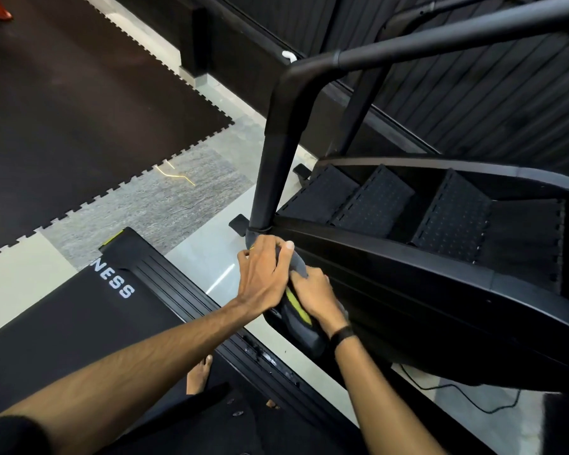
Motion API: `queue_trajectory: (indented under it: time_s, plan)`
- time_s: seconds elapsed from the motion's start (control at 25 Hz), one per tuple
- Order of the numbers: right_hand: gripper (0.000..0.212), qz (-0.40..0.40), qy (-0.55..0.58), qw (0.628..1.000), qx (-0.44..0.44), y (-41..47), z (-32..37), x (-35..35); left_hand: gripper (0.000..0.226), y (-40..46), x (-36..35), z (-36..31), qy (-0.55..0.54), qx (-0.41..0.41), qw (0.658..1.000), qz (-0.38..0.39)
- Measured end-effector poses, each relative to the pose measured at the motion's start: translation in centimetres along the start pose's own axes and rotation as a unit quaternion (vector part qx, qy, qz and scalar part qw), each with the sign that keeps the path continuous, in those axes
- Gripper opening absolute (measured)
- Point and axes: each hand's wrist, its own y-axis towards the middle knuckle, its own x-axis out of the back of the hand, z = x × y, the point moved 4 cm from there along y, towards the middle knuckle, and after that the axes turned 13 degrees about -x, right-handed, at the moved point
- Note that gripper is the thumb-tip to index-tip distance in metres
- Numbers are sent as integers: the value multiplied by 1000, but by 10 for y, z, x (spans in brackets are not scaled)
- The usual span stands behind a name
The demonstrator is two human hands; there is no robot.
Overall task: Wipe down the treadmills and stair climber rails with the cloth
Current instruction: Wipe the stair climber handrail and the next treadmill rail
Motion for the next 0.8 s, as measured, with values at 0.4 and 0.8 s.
queue_trajectory:
  time_s: [0.4,0.8]
  plan:
    - [43,13,23,994,-108,-6,-69,39,35,-12,24,35,1,74,997,-9]
    - [52,-86,-32,992,82,-45,-21,2,32,-7,36,51,-6,102,994,-30]
